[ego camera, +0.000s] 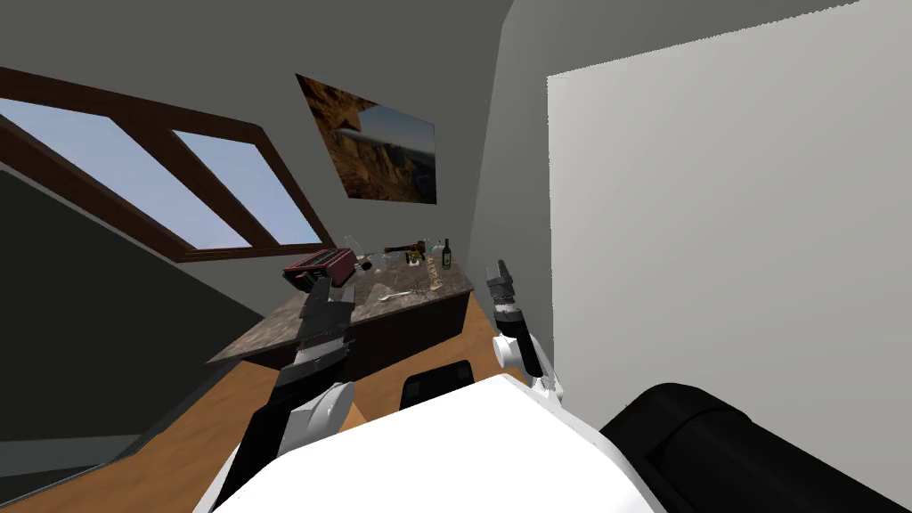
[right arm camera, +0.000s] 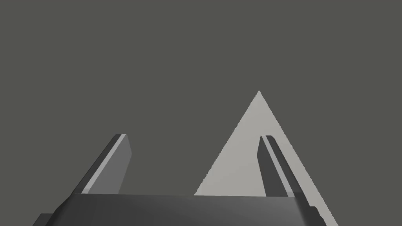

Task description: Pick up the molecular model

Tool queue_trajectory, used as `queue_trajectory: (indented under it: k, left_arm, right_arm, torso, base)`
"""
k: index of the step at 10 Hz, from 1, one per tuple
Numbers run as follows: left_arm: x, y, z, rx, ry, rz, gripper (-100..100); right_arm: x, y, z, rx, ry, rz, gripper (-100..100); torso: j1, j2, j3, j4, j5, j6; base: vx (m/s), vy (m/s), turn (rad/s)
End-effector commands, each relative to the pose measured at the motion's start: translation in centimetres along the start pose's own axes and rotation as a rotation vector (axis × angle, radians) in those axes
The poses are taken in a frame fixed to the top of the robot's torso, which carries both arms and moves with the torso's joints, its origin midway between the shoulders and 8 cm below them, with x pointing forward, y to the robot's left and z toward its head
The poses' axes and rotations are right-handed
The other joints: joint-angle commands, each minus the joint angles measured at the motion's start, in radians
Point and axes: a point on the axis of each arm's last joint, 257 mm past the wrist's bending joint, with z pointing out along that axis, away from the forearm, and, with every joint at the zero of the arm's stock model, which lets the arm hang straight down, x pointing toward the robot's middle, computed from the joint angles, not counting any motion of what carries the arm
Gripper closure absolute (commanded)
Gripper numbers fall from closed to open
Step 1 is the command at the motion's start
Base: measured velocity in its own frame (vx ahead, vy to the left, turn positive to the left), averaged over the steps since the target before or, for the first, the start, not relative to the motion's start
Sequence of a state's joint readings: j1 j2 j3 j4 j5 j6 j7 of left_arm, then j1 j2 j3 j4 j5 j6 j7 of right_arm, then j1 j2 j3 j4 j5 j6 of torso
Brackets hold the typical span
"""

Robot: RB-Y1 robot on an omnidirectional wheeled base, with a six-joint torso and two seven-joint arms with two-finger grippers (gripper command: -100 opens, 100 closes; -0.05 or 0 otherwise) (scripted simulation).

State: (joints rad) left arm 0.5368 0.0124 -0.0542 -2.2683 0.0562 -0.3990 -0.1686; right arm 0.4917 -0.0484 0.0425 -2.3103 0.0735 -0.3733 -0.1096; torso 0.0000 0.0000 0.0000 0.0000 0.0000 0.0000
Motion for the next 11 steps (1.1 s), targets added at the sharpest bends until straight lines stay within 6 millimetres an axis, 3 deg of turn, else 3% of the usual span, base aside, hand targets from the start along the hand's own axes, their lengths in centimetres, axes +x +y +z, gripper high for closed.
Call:
queue_trajectory:
  k: [1,11]
  left_arm:
    - [-0.2,0.8,-0.1,-0.020,0.028,0.024,-100]
    - [-3.1,8.0,-0.2,-0.228,0.074,0.093,-100]
  right_arm:
    - [0.0,0.0,0.0,0.000,0.000,0.000,0]
    - [0.0,0.0,0.0,0.000,0.000,0.000,0]
  torso:
    - [0.000,0.000,0.000,0.000,0.000,0.000]
    - [0.005,0.003,0.002,0.001,0.001,0.000]
  base:
    - [-0.048,0.059,-0.122]
    - [-0.069,0.078,-0.167]
